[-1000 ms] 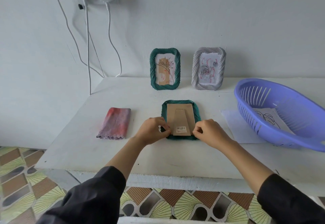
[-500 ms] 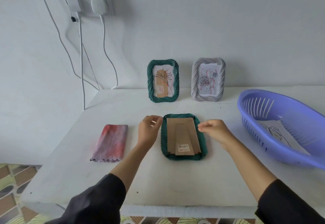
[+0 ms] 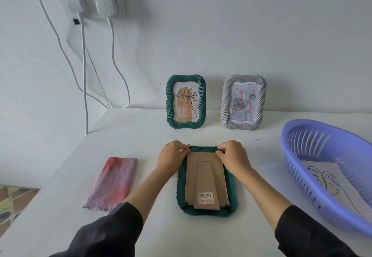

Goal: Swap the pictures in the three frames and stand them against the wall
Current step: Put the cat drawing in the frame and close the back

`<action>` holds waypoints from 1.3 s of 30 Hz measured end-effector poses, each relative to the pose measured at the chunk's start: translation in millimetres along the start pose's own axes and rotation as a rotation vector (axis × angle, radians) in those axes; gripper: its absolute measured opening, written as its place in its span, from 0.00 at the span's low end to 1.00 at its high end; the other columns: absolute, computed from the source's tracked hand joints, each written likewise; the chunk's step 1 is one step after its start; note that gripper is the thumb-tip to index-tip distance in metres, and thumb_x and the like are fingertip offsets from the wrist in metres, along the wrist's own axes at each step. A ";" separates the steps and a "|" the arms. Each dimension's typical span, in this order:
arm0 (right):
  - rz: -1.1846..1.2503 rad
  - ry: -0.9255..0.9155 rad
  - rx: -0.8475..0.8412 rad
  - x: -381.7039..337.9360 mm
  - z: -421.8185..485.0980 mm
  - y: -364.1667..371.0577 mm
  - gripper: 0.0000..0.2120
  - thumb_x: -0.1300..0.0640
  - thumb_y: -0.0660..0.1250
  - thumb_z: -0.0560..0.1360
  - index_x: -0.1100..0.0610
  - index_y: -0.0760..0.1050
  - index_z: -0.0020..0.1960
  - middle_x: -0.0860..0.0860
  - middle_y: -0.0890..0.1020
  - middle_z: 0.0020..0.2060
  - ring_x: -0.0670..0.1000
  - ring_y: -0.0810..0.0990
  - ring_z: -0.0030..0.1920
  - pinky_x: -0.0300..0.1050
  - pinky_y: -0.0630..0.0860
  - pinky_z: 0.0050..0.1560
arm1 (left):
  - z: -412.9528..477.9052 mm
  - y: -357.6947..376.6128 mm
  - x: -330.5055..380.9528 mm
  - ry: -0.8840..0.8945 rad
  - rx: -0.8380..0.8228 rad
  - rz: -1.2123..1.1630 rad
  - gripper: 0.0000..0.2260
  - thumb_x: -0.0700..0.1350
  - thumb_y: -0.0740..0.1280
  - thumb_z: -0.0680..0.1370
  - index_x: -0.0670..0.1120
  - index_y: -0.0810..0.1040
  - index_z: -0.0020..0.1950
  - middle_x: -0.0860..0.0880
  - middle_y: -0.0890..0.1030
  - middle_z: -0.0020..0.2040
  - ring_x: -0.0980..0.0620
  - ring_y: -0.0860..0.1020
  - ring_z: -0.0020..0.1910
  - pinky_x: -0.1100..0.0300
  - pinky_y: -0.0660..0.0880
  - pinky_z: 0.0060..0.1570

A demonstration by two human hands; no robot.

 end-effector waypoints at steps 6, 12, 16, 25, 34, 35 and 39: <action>-0.015 -0.001 0.055 -0.1 -3.0 1.2 0.09 0.61 0.64 0.75 0.65 0.81 0.47 0.59 0.81 0.49 0.59 0.79 0.48 0.49 0.77 0.49 | 0.8 0.2 3.8 0.026 0.027 0.045 0.11 0.45 0.64 0.78 0.46 0.81 0.57 0.48 0.81 0.56 0.49 0.78 0.52 0.61 0.71 0.49; -0.064 -0.005 0.091 -3.7 -6.3 1.1 0.11 0.61 0.60 0.78 0.62 0.79 0.53 0.58 0.77 0.51 0.58 0.78 0.50 0.43 0.70 0.45 | 0.7 1.8 7.1 0.054 0.007 0.052 0.09 0.44 0.63 0.78 0.47 0.82 0.53 0.48 0.80 0.54 0.49 0.78 0.51 0.60 0.72 0.49; -0.122 -0.029 0.117 -4.7 -10.0 3.7 0.11 0.64 0.58 0.77 0.61 0.78 0.51 0.58 0.77 0.50 0.55 0.76 0.46 0.40 0.64 0.40 | 0.9 5.8 8.1 0.085 -0.038 0.081 0.09 0.43 0.60 0.79 0.46 0.80 0.53 0.48 0.78 0.55 0.48 0.77 0.52 0.60 0.71 0.49; -0.019 -0.054 -0.001 -0.2 -6.4 1.9 0.10 0.64 0.59 0.76 0.64 0.79 0.47 0.59 0.80 0.49 0.59 0.79 0.51 0.43 0.70 0.43 | 0.9 7.0 7.3 0.131 -0.144 0.054 0.11 0.44 0.58 0.81 0.45 0.79 0.55 0.46 0.78 0.54 0.50 0.75 0.51 0.64 0.67 0.48; 0.104 -0.074 -0.089 3.7 -11.2 0.0 0.13 0.62 0.66 0.74 0.59 0.78 0.58 0.56 0.80 0.57 0.54 0.76 0.58 0.37 0.66 0.53 | -6.0 2.5 4.5 0.108 -0.130 -0.057 0.08 0.42 0.65 0.77 0.45 0.81 0.53 0.46 0.80 0.54 0.55 0.72 0.47 0.66 0.66 0.48; 0.102 -0.082 -0.088 3.3 -11.5 0.6 0.13 0.62 0.66 0.74 0.60 0.78 0.58 0.56 0.80 0.57 0.54 0.76 0.58 0.37 0.66 0.53 | -6.4 2.6 4.3 0.103 -0.123 -0.060 0.08 0.42 0.65 0.77 0.45 0.81 0.53 0.46 0.80 0.54 0.55 0.72 0.47 0.66 0.66 0.48; 0.084 -0.107 -0.084 1.6 -13.9 0.8 0.13 0.62 0.65 0.75 0.59 0.78 0.58 0.56 0.79 0.56 0.54 0.77 0.56 0.37 0.65 0.51 | -9.0 1.7 3.6 0.075 -0.098 -0.087 0.08 0.42 0.65 0.77 0.45 0.82 0.54 0.46 0.81 0.54 0.55 0.72 0.48 0.66 0.66 0.48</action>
Point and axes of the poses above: each hand's wrist, its own z-axis towards the middle knuckle, its own y-axis out of the palm, x = y × z, the point moved 8 cm from there along z, towards the middle knuckle
